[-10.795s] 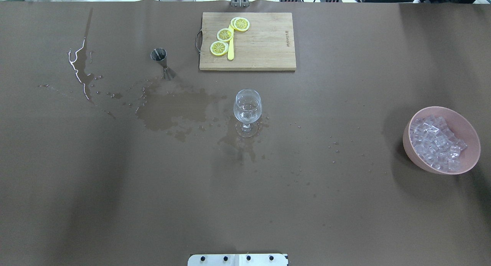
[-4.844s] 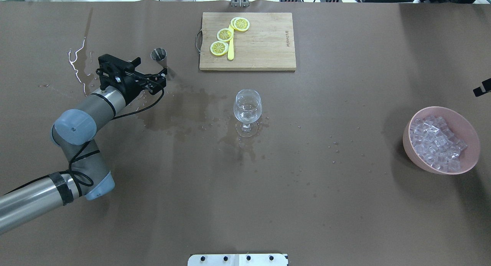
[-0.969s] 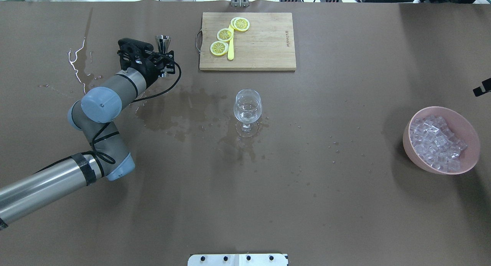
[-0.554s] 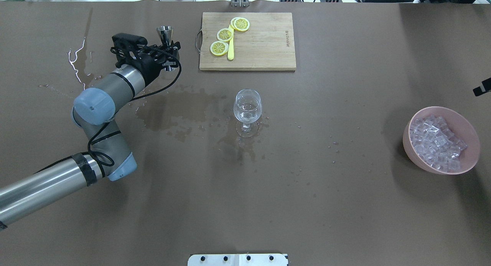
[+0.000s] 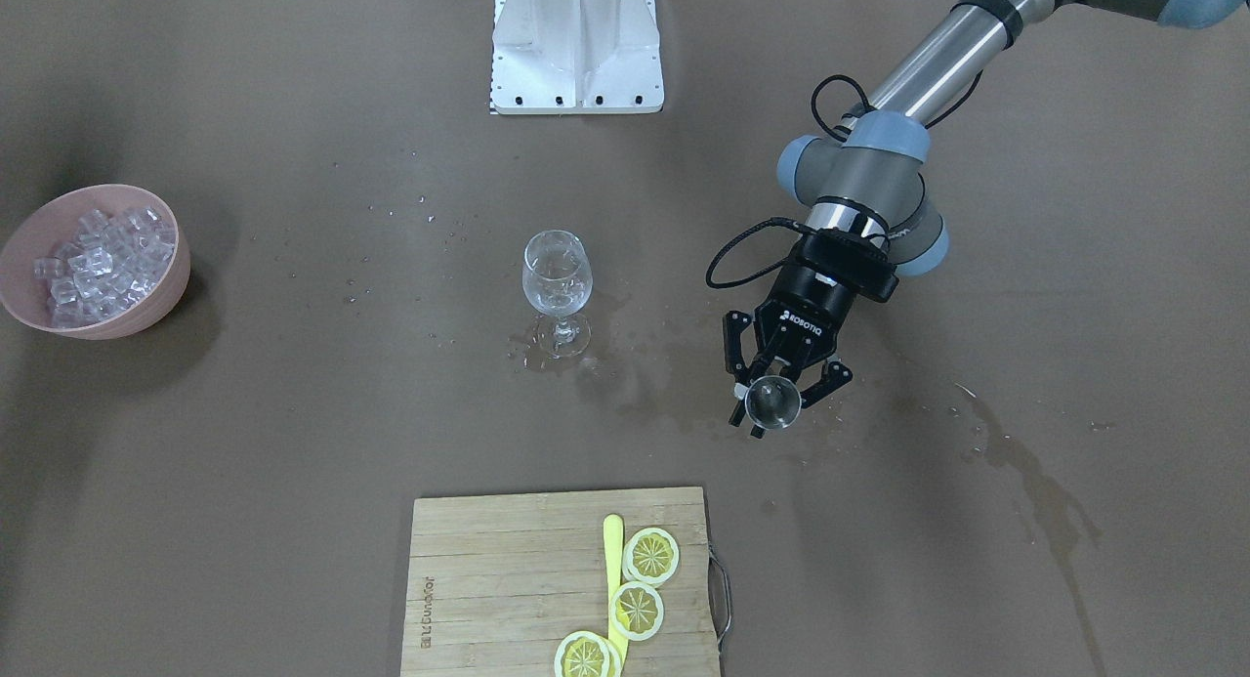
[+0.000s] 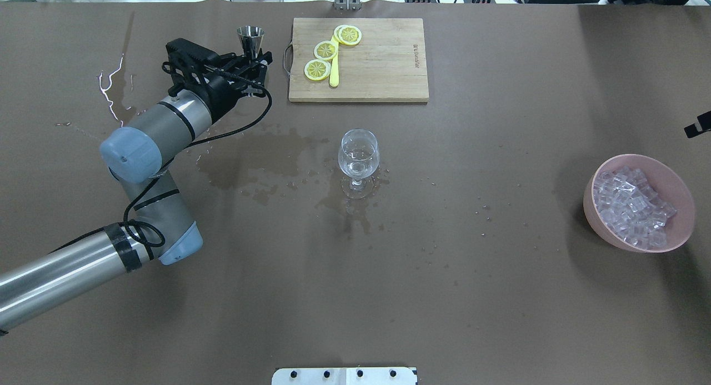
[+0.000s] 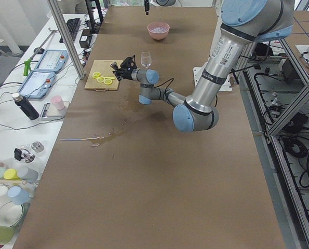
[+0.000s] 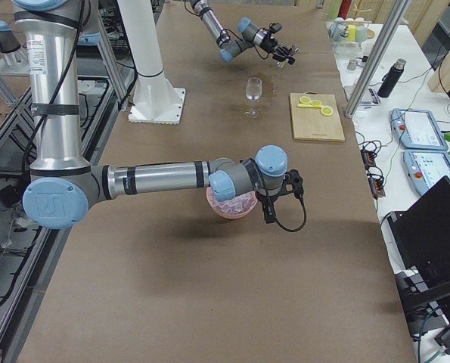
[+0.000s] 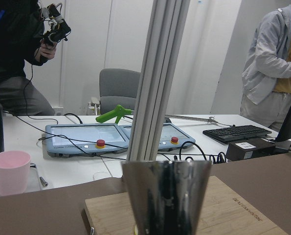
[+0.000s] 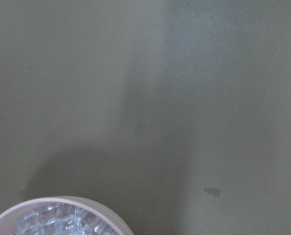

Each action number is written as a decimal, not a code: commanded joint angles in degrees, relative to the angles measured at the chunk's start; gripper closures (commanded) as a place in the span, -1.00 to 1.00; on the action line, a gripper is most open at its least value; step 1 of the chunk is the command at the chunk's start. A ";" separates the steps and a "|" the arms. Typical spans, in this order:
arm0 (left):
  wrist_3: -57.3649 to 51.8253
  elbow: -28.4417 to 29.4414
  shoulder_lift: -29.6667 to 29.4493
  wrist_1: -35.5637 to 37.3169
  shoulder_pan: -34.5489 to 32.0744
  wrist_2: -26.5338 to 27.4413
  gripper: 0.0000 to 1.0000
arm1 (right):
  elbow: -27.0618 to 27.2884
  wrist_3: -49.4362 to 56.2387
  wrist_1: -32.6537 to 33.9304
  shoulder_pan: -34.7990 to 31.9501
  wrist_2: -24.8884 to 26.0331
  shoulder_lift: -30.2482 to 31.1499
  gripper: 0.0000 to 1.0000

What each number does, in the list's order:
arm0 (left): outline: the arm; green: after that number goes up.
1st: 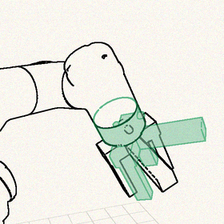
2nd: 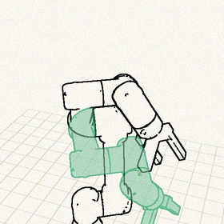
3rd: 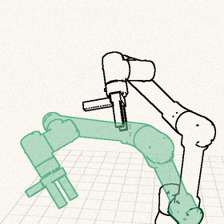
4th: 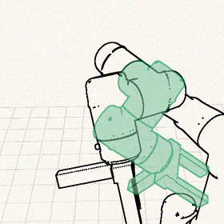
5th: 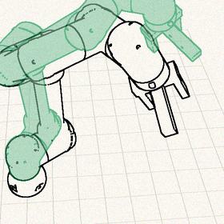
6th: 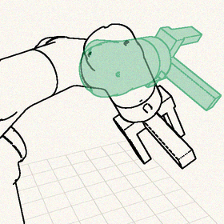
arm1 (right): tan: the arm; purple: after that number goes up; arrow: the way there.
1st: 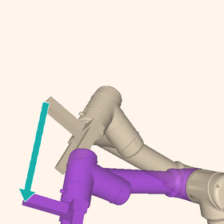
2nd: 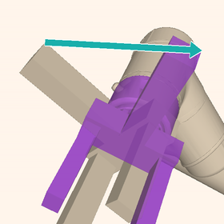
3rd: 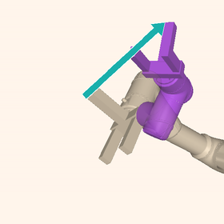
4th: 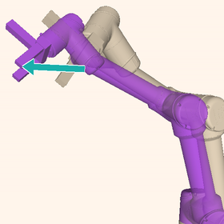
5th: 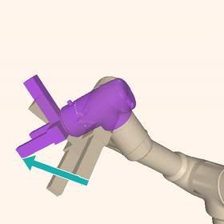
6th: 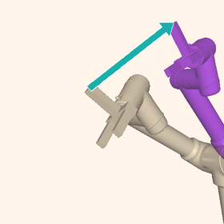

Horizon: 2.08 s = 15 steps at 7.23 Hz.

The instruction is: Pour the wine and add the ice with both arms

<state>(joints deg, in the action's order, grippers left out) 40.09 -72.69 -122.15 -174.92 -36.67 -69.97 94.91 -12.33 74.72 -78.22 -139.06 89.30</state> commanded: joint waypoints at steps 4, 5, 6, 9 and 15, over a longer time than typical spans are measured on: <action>-7.83 -6.92 2.78 0.19 2.83 0.18 1.00 | 0.01 -0.42 0.08 0.00 -0.16 0.00 -1.00; -9.84 -10.41 3.06 0.46 3.62 0.45 1.00 | -0.08 -0.33 0.08 0.00 -0.95 0.00 -1.00; -14.29 -11.15 3.49 0.63 4.93 6.63 1.00 | -0.08 -1.11 0.08 0.00 -1.30 0.00 -1.00; -29.14 -11.94 3.15 0.98 10.30 11.35 1.00 | -0.17 -3.67 0.08 0.00 -2.27 0.00 -1.00; -39.96 -12.73 1.12 10.04 11.88 11.70 1.00 | -1.22 -3.76 0.17 0.00 -2.27 0.35 -1.00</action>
<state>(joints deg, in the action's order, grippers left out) 3.83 -85.36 -120.98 -165.57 -25.27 -58.43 93.76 -16.03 74.87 -78.26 -141.35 89.65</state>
